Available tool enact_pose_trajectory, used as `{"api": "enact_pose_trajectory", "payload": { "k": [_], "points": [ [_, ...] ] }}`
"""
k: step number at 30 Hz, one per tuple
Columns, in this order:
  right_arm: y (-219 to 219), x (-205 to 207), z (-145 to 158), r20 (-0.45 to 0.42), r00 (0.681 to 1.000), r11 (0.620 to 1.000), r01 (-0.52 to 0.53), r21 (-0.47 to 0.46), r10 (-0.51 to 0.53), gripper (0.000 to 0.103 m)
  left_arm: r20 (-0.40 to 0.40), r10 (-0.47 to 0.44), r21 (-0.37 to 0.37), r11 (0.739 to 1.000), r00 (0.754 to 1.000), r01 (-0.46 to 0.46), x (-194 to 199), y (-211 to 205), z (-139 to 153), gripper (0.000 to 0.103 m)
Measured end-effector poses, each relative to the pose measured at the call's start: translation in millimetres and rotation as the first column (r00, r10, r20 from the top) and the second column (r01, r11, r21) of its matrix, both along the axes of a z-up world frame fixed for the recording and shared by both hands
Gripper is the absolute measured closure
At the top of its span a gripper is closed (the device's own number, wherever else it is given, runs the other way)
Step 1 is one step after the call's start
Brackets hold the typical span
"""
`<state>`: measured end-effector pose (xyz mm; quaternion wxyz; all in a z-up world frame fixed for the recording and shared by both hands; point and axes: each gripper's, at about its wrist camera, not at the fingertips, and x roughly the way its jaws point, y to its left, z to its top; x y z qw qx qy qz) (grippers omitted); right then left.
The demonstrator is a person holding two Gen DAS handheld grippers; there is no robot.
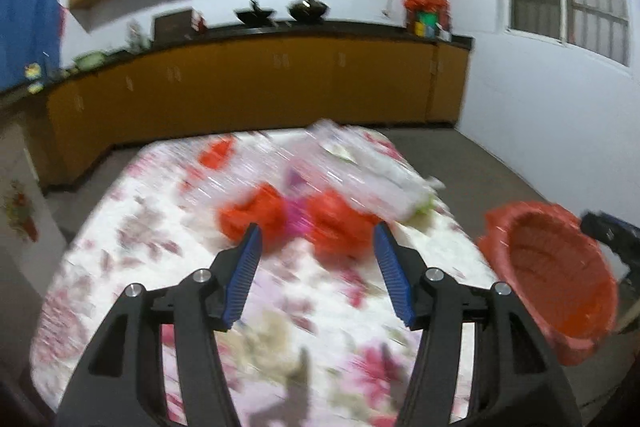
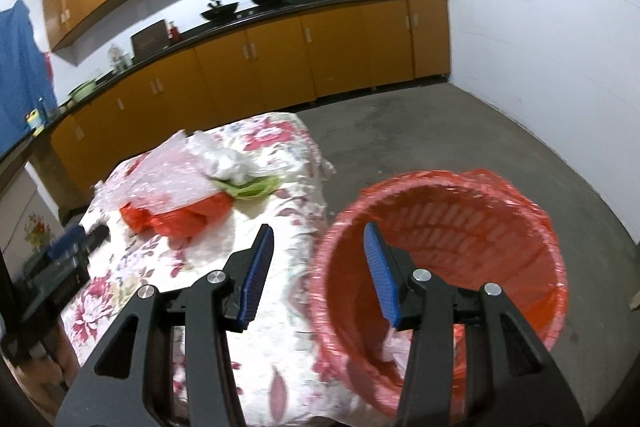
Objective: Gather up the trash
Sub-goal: 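Grasp a bubble wrap sheet with the left tool while the right tool grasps another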
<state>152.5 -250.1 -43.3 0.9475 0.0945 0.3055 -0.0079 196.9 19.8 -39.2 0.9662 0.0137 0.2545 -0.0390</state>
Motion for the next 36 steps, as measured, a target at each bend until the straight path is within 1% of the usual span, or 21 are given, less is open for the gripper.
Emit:
{"api": "enact_pose_trajectory", "payload": {
  "k": [3,6,10,16,20,21,23,24,25,26,27,28,31,33,36],
  "points": [
    [12,5,-1,-0.003,1.0,1.0,-0.025,-0.002,0.025,0.055,0.03,0.051,0.021,0.998,0.998,-0.052,16,24,8,0.046],
    [24,14,-1,-0.001,0.999,0.999,-0.049,0.004,0.049,0.055,0.007,0.084,0.03,0.996,0.996,-0.084,40,44,9,0.046],
    [40,24,0,0.0,0.997,0.997,-0.081,0.004,0.081,0.055,-0.009,0.076,0.063,0.995,0.997,-0.075,61,50,6,0.046],
    [62,37,-1,-0.006,0.993,0.993,-0.122,-0.008,0.122,0.055,-0.074,0.048,0.096,0.995,0.996,-0.041,84,47,-14,0.046],
    [72,45,-2,-0.017,0.99,0.99,-0.141,-0.012,0.141,0.055,-0.114,0.035,0.104,0.994,0.993,-0.023,99,52,-27,0.046],
    [74,46,-3,-0.019,0.989,0.989,-0.145,-0.013,0.145,0.055,-0.118,0.033,0.105,0.994,0.992,-0.02,102,52,-29,0.047],
    [80,49,-4,-0.024,0.988,0.988,-0.154,-0.014,0.154,0.055,-0.136,0.024,0.094,0.996,0.99,-0.012,109,57,-34,0.057],
    [83,51,-4,-0.026,0.987,0.987,-0.158,-0.013,0.158,0.055,-0.147,0.021,0.085,0.996,0.989,-0.008,111,60,-36,0.066],
    [86,53,-4,-0.028,0.986,0.986,-0.165,-0.011,0.164,0.055,-0.157,0.016,0.075,0.997,0.988,-0.004,113,63,-37,0.077],
    [88,54,-5,-0.03,0.985,0.985,-0.17,-0.009,0.169,0.055,-0.17,0.006,0.06,0.998,0.985,0.004,116,66,-39,0.083],
    [92,57,-5,-0.032,0.984,0.984,-0.177,-0.007,0.177,0.055,-0.176,-0.001,0.049,0.999,0.984,0.01,117,68,-40,0.092],
    [95,59,-4,-0.032,0.983,0.983,-0.184,-0.006,0.183,0.055,-0.174,-0.003,0.041,0.999,0.985,0.011,116,69,-40,0.095],
    [106,65,-1,-0.023,0.978,0.978,-0.208,-0.004,0.208,0.055,-0.132,0.005,0.013,1.0,0.991,-0.004,105,78,-32,0.097],
    [114,69,2,-0.012,0.973,0.973,-0.23,-0.003,0.23,0.055,-0.097,0.026,-0.001,1.0,0.995,-0.027,95,86,-22,0.097],
    [130,76,6,0.008,0.963,0.963,-0.27,0.001,0.27,0.055,-0.056,0.056,-0.048,0.997,0.997,-0.059,76,102,-5,0.097]
  ]
}}
